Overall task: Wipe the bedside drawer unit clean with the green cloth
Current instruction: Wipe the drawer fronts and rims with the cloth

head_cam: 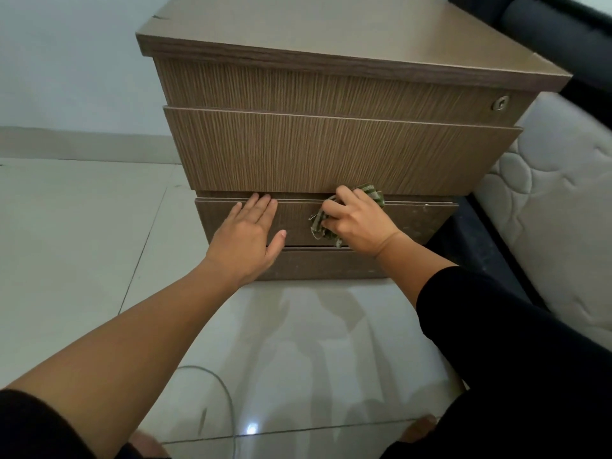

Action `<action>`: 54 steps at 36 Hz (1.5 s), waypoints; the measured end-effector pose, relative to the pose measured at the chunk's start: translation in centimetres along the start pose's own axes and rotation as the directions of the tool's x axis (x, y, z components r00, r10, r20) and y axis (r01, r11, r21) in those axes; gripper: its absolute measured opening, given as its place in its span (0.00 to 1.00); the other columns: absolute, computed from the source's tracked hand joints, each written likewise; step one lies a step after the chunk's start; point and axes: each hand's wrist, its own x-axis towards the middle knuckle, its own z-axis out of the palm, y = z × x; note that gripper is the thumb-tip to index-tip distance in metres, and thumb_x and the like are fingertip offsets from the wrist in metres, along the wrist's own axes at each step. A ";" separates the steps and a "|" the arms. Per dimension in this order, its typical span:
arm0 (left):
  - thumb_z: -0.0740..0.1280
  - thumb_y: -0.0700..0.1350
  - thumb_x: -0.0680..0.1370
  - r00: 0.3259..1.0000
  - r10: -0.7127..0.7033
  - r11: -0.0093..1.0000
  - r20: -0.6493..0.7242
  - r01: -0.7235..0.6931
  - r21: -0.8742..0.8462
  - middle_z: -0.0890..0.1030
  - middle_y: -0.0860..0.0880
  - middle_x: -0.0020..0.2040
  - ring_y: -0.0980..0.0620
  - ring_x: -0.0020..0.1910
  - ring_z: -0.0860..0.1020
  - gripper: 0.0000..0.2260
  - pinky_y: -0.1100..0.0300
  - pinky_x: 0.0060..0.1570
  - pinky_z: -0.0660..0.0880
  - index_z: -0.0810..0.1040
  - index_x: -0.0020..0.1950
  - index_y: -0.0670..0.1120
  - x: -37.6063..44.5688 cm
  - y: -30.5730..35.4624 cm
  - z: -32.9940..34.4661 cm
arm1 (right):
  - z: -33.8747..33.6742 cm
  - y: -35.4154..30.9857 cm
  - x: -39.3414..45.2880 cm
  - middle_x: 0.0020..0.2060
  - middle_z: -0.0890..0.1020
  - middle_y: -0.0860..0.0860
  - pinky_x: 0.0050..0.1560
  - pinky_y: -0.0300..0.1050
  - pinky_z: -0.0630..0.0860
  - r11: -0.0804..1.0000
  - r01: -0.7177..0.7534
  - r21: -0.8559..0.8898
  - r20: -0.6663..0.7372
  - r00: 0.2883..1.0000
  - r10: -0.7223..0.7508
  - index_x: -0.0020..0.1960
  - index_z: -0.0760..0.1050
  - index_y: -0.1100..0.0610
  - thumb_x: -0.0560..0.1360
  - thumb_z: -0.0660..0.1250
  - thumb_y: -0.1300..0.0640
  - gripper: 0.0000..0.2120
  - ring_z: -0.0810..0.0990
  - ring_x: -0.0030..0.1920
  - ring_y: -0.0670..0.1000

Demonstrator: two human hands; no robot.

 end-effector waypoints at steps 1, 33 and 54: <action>0.48 0.56 0.80 1.000 0.005 1.000 0.000 -0.005 -0.005 0.59 0.45 0.76 0.48 0.77 0.54 0.28 0.54 0.74 0.48 0.57 0.76 0.42 0.1 0.3 0.0 | -0.1 0.2 -0.3 0.43 0.78 0.50 0.36 0.45 0.72 1.000 -0.009 0.006 0.002 1.000 0.009 0.37 0.83 0.52 0.64 0.74 0.58 0.03 0.64 0.47 0.55; 0.55 0.50 0.80 0.989 0.106 0.989 0.099 -0.115 0.094 0.57 0.44 0.77 0.48 0.76 0.55 0.27 0.56 0.74 0.49 0.53 0.77 0.42 4.1 8.6 0.2 | 3.5 4.6 -11.6 0.36 0.77 0.54 0.32 0.43 0.69 0.787 -0.557 0.265 0.003 0.817 0.577 0.34 0.81 0.58 0.70 0.60 0.57 0.14 0.62 0.41 0.53; 0.55 0.49 0.80 0.989 0.115 0.990 0.098 -0.123 0.074 0.57 0.45 0.77 0.49 0.76 0.55 0.27 0.58 0.73 0.50 0.53 0.77 0.42 5.6 12.1 0.8 | 3.5 2.9 -14.2 0.59 0.75 0.59 0.56 0.50 0.77 -0.799 -0.471 0.373 0.653 -0.479 0.587 0.55 0.72 0.57 0.73 0.62 0.67 0.12 0.76 0.56 0.59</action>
